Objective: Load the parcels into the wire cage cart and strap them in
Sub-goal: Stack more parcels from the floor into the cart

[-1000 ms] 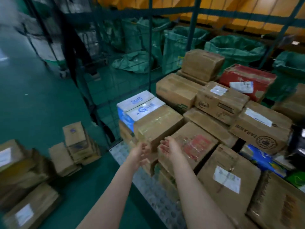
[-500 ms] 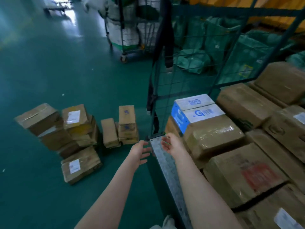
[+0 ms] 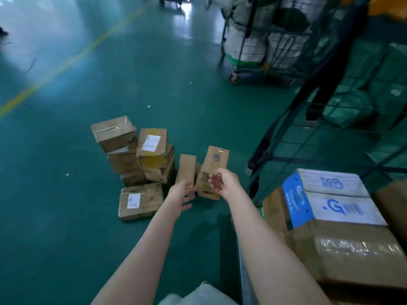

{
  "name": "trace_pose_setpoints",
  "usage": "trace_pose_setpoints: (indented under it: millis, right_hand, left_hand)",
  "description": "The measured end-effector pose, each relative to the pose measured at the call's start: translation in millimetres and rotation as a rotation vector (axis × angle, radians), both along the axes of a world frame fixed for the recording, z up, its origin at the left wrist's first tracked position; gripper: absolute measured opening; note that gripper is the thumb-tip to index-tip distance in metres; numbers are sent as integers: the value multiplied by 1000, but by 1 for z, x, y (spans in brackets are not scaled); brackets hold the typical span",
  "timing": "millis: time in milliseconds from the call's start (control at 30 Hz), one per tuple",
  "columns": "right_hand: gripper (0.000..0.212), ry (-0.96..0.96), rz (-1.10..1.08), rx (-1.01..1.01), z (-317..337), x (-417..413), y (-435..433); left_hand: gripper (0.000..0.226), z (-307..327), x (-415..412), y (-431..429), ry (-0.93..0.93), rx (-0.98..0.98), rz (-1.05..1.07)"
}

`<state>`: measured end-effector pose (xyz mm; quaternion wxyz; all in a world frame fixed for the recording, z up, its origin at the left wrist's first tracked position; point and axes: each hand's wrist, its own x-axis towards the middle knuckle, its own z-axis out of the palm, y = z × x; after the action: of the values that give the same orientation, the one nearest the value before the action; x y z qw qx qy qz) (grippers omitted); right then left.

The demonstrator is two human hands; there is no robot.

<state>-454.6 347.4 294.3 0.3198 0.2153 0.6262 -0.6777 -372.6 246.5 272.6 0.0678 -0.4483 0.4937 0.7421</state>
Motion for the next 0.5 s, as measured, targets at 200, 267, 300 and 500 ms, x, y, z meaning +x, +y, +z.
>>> trace_pose_setpoints:
  millis: [200,267,300,500]
  right_hand:
    - [20,-59,160,86,-24,-11,-55]
    - [19,-98,193,85,-35,-11,-78]
    - [20,-105,201,95,-40,-12,-88]
    - [21,-196,221,103,-77,-10,-178]
  left_hand:
    - [35,-26,5,-38,-68,55,133]
    - [37,-36,11,-62,-89,55,181]
    - [37,-40,12,-72,-98,57,197]
    - [25,-47,6,-158,-139,20,172]
